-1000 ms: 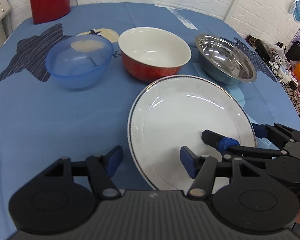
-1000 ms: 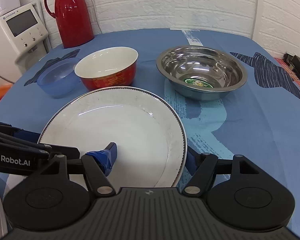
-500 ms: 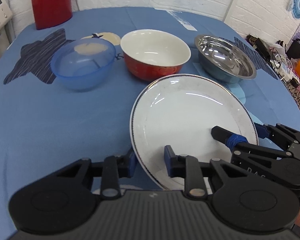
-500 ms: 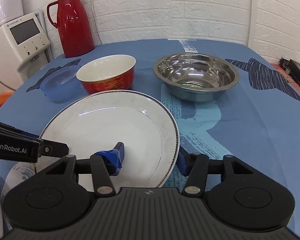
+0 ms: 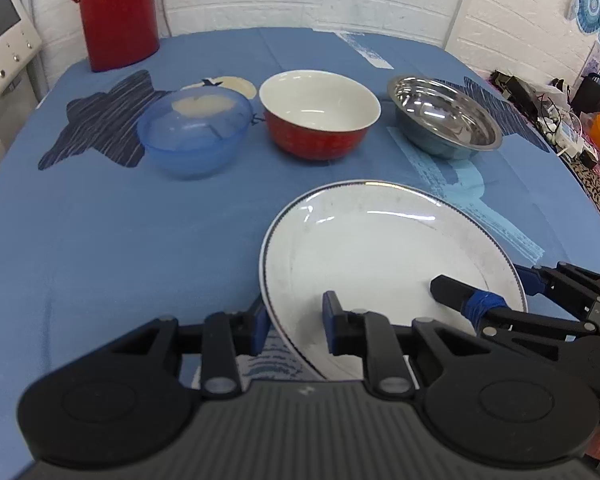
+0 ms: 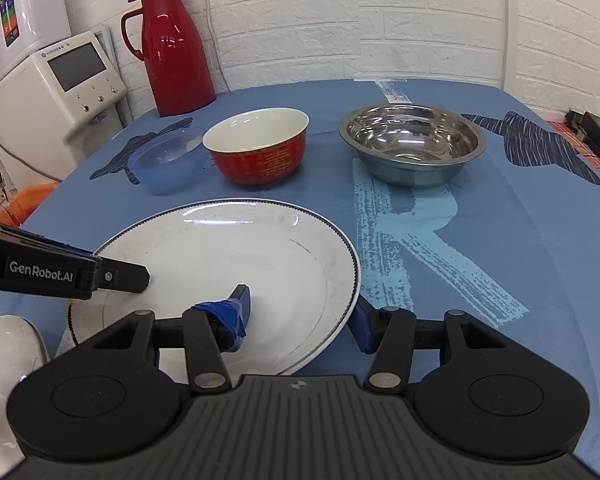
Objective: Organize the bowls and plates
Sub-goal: 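Carry the deep plate with the left tool onto the plate stack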
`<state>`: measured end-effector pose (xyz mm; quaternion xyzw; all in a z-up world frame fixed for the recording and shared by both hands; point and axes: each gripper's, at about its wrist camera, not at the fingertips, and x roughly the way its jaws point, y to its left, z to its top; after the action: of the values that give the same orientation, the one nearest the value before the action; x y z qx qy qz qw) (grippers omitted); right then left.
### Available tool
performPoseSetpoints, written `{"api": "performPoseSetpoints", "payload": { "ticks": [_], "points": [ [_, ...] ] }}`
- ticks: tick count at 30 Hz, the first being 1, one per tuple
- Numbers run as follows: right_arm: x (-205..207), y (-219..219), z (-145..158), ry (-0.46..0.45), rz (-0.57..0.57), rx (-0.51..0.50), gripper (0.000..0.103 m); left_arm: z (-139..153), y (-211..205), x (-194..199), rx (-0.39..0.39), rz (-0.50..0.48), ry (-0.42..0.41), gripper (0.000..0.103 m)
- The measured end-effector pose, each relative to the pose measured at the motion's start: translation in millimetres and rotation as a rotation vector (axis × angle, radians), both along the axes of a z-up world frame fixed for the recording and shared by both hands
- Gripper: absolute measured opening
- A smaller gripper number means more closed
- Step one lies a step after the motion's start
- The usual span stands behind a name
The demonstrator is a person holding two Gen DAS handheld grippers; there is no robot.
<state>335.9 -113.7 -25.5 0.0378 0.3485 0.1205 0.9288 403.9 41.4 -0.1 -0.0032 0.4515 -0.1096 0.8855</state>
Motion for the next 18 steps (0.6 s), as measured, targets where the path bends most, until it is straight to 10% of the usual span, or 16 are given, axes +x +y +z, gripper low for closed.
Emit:
{"api": "performPoseSetpoints", "payload": {
  "ticks": [18],
  "points": [
    [-90.2,85.0,24.9,-0.099,0.17,0.052,0.04,29.7,96.5,-131.7,0.011,0.128,-0.113,0.018]
  ]
}}
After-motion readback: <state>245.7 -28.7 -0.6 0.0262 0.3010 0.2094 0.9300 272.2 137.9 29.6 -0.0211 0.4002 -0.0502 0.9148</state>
